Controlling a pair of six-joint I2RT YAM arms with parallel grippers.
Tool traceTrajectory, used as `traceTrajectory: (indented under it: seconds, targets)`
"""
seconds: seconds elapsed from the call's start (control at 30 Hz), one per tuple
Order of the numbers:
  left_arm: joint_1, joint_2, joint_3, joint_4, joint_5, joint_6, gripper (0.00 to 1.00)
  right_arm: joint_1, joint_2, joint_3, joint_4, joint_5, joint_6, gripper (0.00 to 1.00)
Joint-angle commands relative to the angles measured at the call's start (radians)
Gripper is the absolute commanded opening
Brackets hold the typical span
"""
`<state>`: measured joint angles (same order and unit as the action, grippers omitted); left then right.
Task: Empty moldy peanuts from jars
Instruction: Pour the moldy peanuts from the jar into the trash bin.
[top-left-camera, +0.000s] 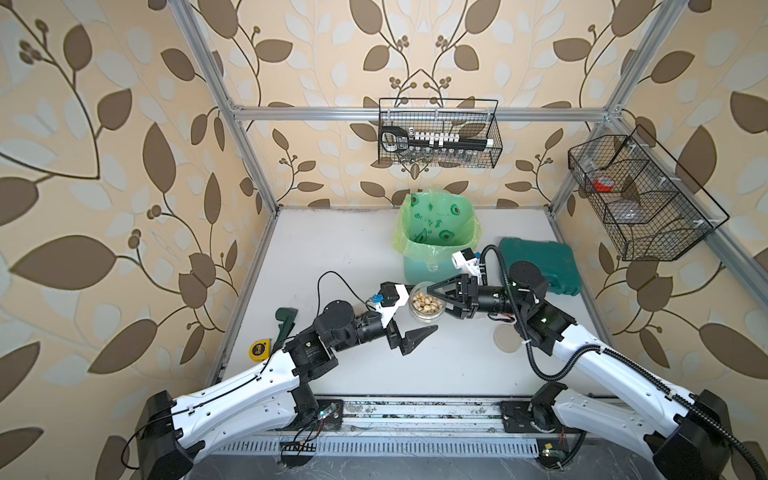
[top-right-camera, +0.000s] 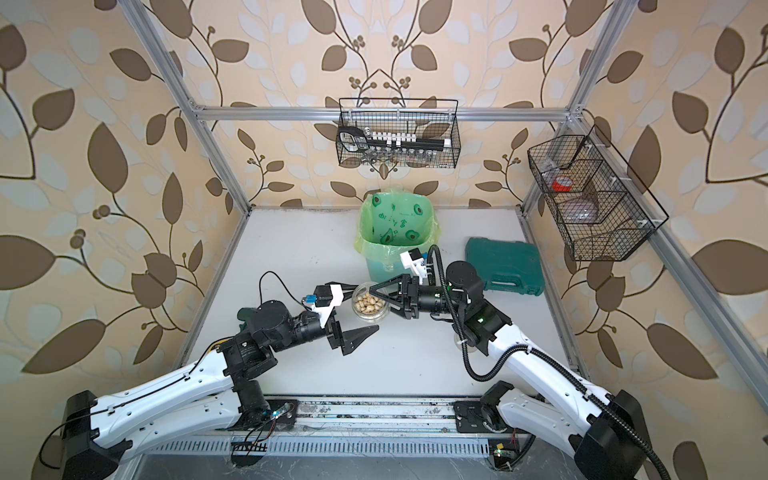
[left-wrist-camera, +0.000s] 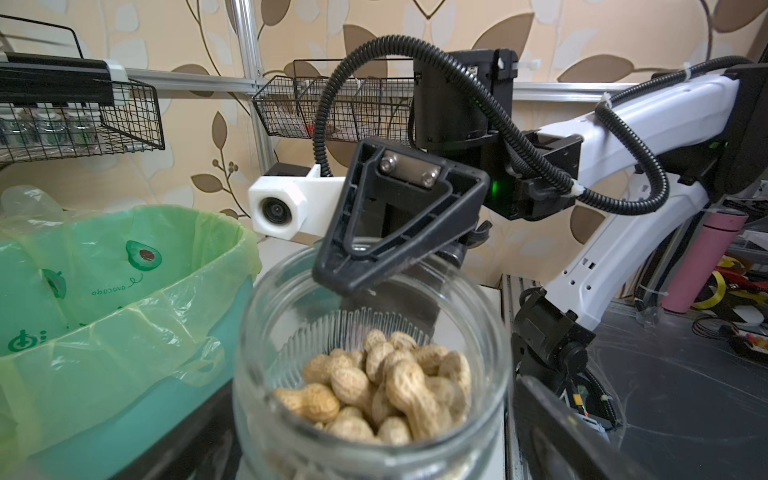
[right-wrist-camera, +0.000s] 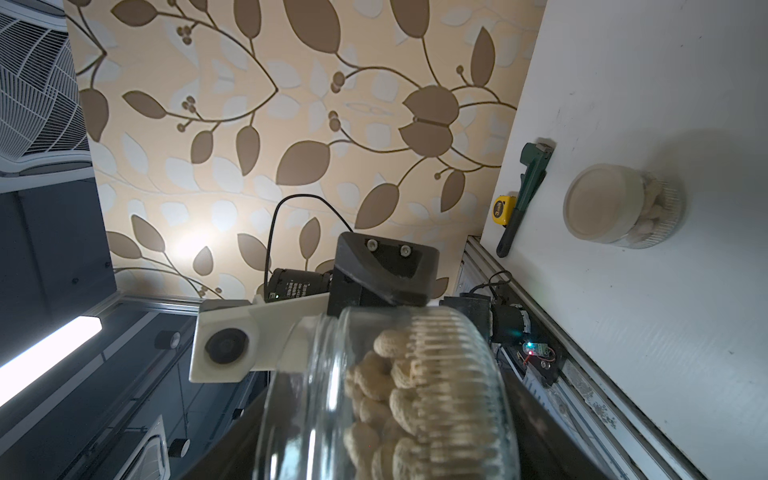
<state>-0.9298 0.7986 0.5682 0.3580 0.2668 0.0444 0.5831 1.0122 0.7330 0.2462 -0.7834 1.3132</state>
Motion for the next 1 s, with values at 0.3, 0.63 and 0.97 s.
traceTrajectory:
  seconds: [0.3, 0.63, 0.97]
  targets:
    - [-0.006, -0.139, -0.068, 0.015, -0.067, -0.029, 0.99, -0.304, 0.036, 0.251, -0.225, 0.025, -0.248, 0.00]
    - [-0.006, -0.203, -0.117, -0.031, -0.208, -0.018, 0.99, -0.359, 0.263, 0.551, -0.342, 0.092, -0.463, 0.00]
    - [-0.005, -0.287, -0.186, -0.026, -0.393, -0.011, 0.99, -0.341, 0.402, 0.804, -0.608, 0.456, -0.851, 0.00]
